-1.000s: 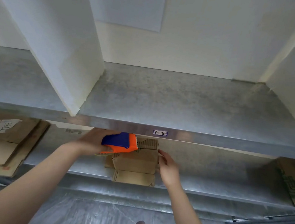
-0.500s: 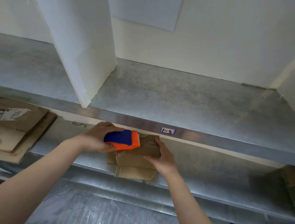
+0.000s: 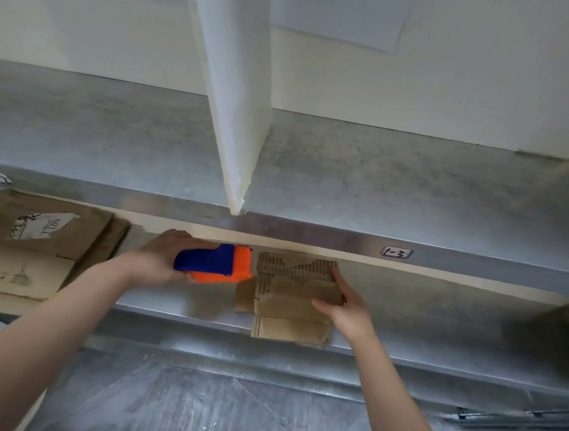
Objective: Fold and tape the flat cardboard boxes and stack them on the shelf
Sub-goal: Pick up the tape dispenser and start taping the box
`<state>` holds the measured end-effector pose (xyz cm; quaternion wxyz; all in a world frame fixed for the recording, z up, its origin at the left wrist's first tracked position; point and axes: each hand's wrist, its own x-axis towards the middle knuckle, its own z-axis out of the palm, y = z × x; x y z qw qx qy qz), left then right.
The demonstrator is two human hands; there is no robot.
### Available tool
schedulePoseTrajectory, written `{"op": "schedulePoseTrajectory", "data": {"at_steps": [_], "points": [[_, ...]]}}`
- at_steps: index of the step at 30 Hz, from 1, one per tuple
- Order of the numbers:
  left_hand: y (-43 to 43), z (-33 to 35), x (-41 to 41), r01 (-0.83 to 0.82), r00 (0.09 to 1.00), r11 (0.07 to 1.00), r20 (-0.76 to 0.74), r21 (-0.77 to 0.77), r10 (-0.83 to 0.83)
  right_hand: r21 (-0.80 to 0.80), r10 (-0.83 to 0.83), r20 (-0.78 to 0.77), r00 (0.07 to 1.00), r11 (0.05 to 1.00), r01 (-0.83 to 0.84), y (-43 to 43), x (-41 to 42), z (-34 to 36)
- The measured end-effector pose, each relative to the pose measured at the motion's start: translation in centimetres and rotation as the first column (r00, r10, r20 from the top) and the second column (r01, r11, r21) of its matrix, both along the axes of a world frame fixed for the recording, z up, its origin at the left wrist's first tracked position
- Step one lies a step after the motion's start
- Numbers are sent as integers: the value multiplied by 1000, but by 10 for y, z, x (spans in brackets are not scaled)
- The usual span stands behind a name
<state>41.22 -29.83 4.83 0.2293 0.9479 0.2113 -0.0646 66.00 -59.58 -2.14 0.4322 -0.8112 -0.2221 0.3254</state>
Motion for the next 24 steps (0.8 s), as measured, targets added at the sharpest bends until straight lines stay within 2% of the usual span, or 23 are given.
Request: {"op": "schedulePoseTrajectory", "data": {"at_steps": [6, 11, 18, 24], "points": [[27, 8, -8, 87, 996, 995, -8, 56, -86, 5, -54, -31, 998, 999, 54, 0, -12, 0], [33, -5, -15, 48, 999, 999, -13, -17, -48, 5, -84, -64, 994, 996, 84, 4, -14, 4], [25, -41, 12, 74, 994, 996, -80, 53, -69, -1, -113, -81, 990, 994, 113, 7, -16, 5], [9, -57, 25, 1, 999, 999, -33, -38, -2, 11, -110, -100, 989, 994, 112, 7, -15, 6]]}}
